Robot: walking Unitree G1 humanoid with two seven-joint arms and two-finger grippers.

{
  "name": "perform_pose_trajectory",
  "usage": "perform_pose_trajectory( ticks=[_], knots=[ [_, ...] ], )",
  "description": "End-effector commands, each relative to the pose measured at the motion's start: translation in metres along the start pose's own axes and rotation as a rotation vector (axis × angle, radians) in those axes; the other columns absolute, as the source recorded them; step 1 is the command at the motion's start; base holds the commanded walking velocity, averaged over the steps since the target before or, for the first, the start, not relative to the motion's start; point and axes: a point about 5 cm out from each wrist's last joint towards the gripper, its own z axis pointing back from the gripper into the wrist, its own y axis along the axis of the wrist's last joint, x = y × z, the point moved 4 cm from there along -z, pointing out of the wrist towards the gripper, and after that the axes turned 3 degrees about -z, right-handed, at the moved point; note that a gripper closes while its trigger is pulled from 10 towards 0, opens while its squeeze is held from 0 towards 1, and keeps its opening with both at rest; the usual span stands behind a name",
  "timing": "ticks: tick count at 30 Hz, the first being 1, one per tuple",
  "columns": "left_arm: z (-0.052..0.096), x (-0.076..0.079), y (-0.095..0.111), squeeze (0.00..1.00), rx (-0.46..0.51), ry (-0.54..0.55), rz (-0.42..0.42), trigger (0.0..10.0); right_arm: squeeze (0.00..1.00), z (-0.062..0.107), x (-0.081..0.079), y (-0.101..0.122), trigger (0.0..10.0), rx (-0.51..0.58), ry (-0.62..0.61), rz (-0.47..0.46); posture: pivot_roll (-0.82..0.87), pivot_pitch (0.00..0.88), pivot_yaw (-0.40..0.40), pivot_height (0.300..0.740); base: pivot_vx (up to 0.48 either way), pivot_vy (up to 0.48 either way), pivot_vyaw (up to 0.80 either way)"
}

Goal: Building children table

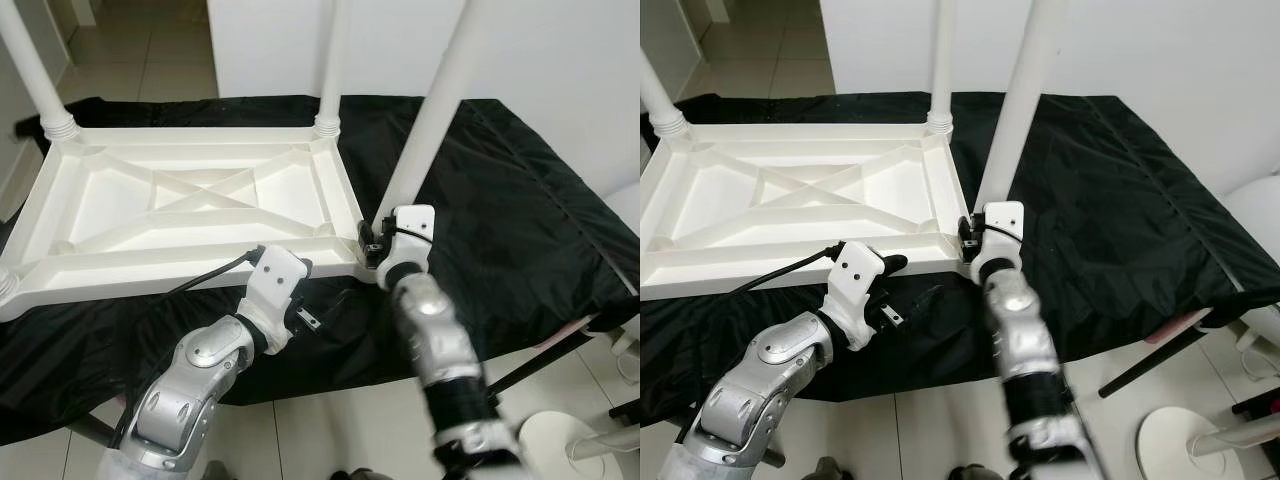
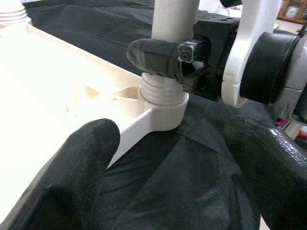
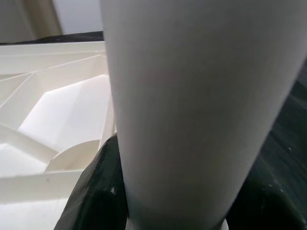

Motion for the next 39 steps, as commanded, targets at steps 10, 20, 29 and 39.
perform_pose_trajectory(
  ticks=[10,20,29,39],
  knots=[
    [0.001,0.003,0.001,0.0,-0.002,0.005,0.009,10.0,1.0,0.01,0.006,-0.006,10.0,-0.035,-0.042,-0.016,0.0,0.102,-0.054,0.74,0.0,0.0,0.0],
    [0.001,0.005,0.001,0.0,0.0,0.003,0.012,10.0,0.26,0.005,0.023,0.0,10.0,-0.013,0.143,0.035,0.0,0.108,-0.054,0.74,0.0,0.0,0.0],
    [0.0,0.002,0.002,0.0,0.0,0.005,0.01,10.0,0.0,-0.002,0.019,0.003,10.0,-0.041,0.444,0.111,-0.01,0.101,-0.05,0.74,0.0,0.0,0.0],
    [-0.001,0.001,0.004,0.0,0.007,0.005,-0.001,10.0,0.0,-0.007,-0.006,0.006,10.0,-0.037,0.734,0.197,0.0,0.093,-0.05,0.74,0.0,0.0,0.0]
  ],
)
